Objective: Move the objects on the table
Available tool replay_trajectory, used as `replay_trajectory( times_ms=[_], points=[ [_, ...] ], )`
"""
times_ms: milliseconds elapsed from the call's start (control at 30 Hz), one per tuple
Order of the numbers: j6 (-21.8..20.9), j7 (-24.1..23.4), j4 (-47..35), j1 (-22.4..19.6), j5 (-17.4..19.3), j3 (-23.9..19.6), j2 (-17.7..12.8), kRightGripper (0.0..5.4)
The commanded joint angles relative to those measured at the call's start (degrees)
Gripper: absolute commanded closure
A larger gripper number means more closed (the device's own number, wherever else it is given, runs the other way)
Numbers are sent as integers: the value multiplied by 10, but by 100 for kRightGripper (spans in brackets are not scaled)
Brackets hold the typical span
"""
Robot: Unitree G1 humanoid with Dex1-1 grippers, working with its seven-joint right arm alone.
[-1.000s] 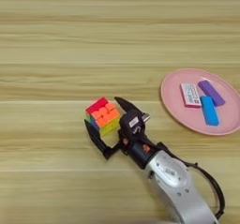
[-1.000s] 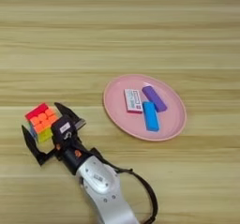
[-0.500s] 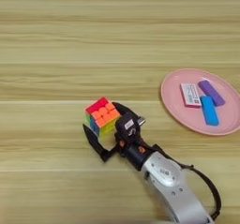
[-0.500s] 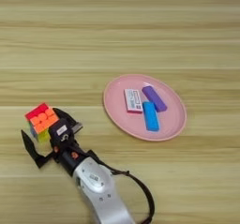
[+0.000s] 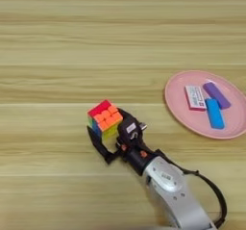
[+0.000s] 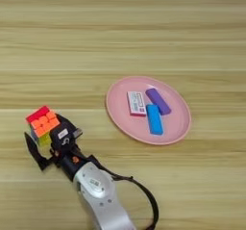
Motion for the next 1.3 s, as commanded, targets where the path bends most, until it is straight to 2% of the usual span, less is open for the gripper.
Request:
replay_trajectory(
  times_ms=[33,200,467,733,967,1067,1233,1300],
  points=[
    [-12,-10,-15,-25,2,-1,19,143],
    [-16,-13,-12,-24,-3,0,23,203],
    [-19,-39,-11,-30,0,-24,29,204],
    [-12,-92,18,-49,2,-77,47,204],
    [-17,-143,43,-60,-12,-109,56,204],
    [-23,-171,60,-65,-32,-119,53,204],
    [-32,-180,73,-59,-34,-115,60,204],
    [-35,-182,74,-58,-38,-113,61,143]
  ],
)
